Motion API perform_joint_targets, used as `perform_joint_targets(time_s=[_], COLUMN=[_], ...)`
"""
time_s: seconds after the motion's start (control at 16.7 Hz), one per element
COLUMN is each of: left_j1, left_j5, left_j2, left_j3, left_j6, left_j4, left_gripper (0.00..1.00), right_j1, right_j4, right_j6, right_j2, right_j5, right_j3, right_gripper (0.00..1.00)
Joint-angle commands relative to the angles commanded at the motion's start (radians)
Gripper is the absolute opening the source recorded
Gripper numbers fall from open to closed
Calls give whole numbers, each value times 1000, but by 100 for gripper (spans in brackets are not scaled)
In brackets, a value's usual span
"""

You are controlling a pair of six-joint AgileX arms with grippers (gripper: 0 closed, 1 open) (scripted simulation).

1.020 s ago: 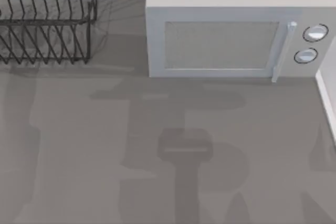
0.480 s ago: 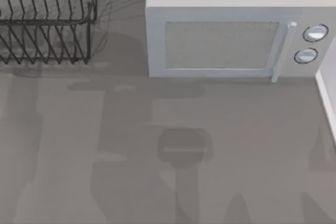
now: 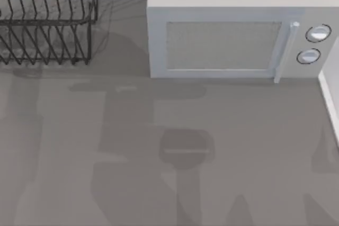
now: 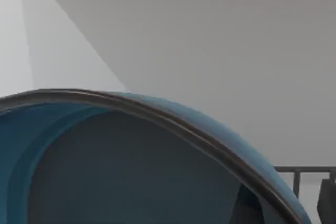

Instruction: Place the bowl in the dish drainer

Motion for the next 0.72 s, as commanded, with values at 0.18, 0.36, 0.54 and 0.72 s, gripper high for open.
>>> perform_joint_targets(time_s=[0.18, 0.36, 0.54, 0.72], left_j1=[0, 0, 0, 0], left_j5=[0, 0, 0, 0], left_j2=[0, 0, 0, 0], left_j3=[0, 0, 0, 0], left_j6=[0, 0, 0, 0], left_j4=[0, 0, 0, 0], left_gripper=[75, 98, 100, 100], right_j1=[0, 0, 0, 0], right_j4=[0, 0, 0, 0], right_j6=[0, 0, 0, 0], right_j2=[0, 0, 0, 0], right_j5=[0, 0, 0, 0], right_j3=[0, 0, 0, 0], right_gripper=[100, 100, 100, 100])
